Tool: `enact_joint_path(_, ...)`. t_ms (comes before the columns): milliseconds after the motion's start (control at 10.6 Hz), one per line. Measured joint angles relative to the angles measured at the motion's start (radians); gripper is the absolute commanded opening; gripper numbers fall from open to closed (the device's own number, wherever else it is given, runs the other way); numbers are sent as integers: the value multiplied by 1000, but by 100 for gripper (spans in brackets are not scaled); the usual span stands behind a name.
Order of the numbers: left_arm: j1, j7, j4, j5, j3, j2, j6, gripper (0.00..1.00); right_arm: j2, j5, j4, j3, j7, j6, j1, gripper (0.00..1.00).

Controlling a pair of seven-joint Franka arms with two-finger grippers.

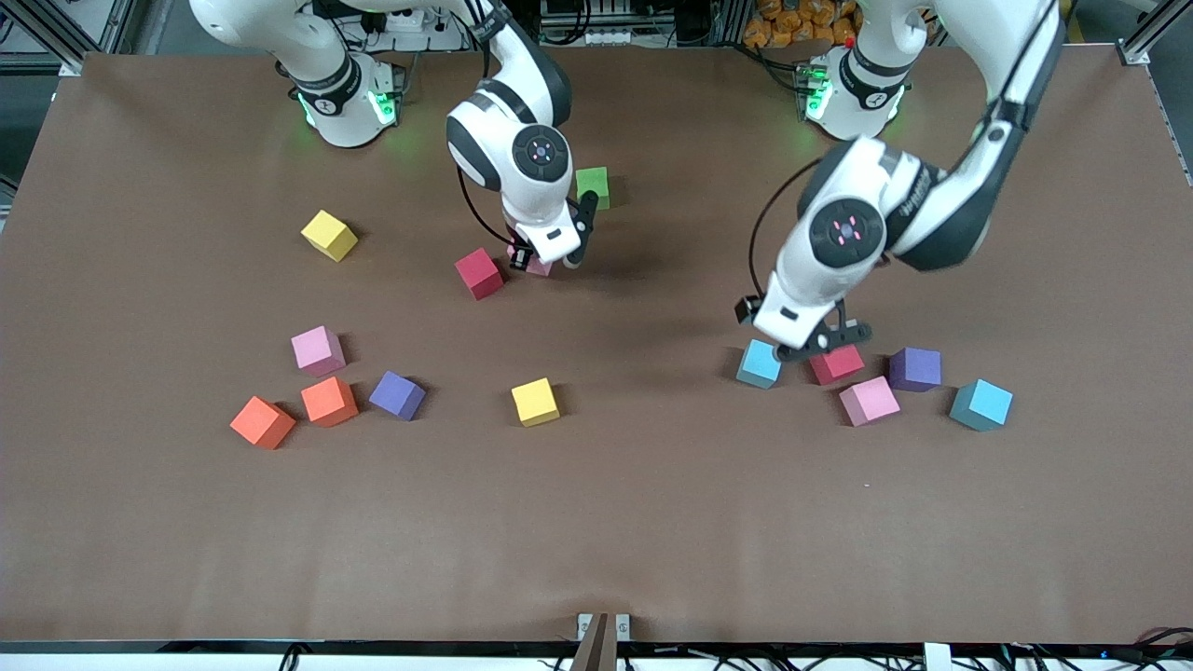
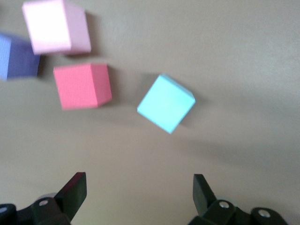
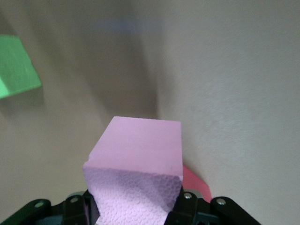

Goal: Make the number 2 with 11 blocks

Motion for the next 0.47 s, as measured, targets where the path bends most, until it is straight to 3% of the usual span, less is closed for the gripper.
enact_joint_path(282,26,137,53,32,0,99,36,100,-57,0,-126,-9,-68,65,48,6)
enact_joint_path(470,34,286,55,45,0,123,43,100,-75,1,-159,-37,-68,84,144,6)
